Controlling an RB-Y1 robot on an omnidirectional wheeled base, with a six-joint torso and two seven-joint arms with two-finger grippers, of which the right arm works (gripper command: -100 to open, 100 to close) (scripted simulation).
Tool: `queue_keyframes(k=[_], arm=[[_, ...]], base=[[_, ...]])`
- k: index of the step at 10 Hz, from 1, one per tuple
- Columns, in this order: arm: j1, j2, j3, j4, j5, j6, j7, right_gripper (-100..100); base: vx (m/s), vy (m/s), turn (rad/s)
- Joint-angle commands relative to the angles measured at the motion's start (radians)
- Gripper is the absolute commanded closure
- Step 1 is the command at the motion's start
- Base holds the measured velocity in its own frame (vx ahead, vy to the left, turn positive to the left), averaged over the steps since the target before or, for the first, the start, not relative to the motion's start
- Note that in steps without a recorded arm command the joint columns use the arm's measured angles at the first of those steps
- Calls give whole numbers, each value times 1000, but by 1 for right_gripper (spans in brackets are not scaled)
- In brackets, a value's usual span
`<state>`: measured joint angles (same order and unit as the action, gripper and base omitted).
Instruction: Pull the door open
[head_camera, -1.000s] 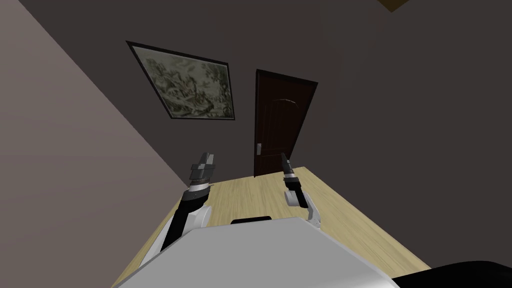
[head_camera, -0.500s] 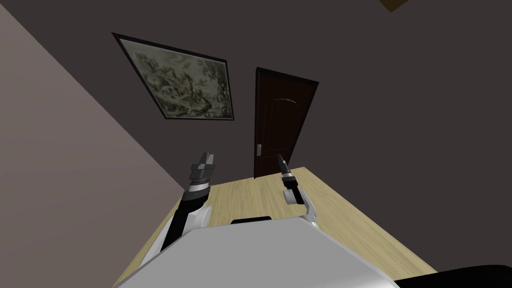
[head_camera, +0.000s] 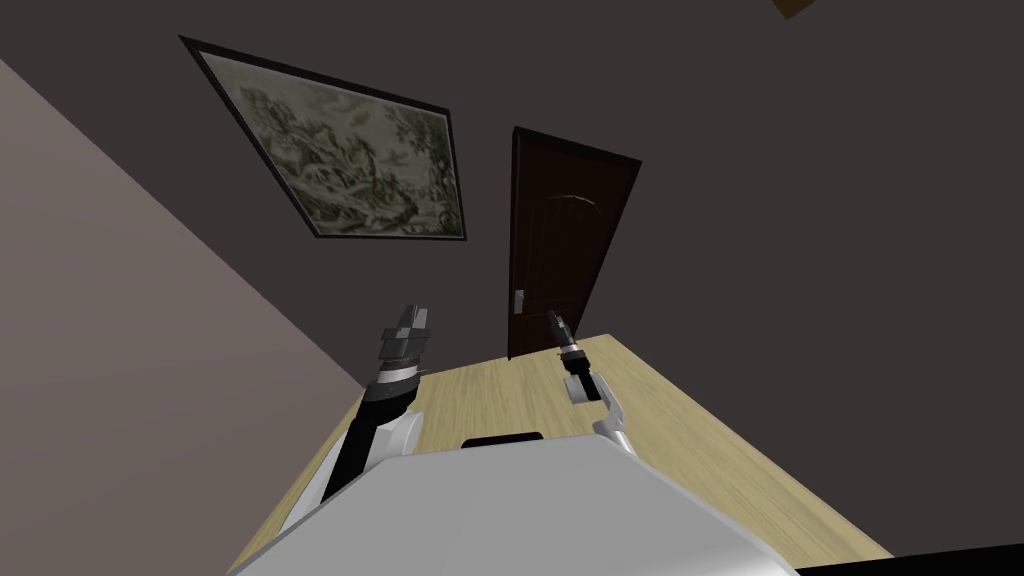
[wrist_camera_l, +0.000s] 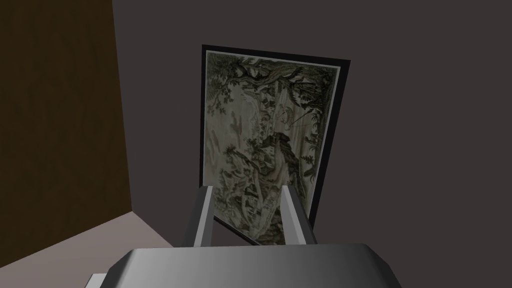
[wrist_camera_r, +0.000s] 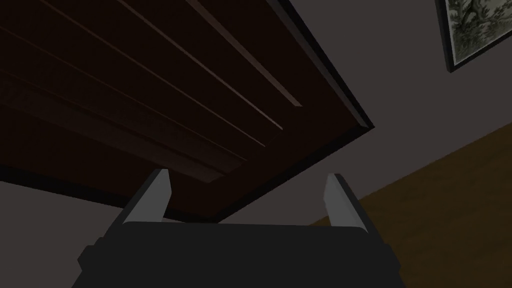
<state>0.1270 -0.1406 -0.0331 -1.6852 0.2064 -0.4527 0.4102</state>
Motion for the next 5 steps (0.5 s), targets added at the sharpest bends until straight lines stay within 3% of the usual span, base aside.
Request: queue_keyframes(k=[1,3,5], arm=[[-19,-12,0,50,20,-13,27,-100],[-35,-18,0,84,33,-17,43,-100],[-65,-30,1,146,60,-25,76,-100]], base=[[86,40,-47],[85,40,-27],[57,38,-37]])
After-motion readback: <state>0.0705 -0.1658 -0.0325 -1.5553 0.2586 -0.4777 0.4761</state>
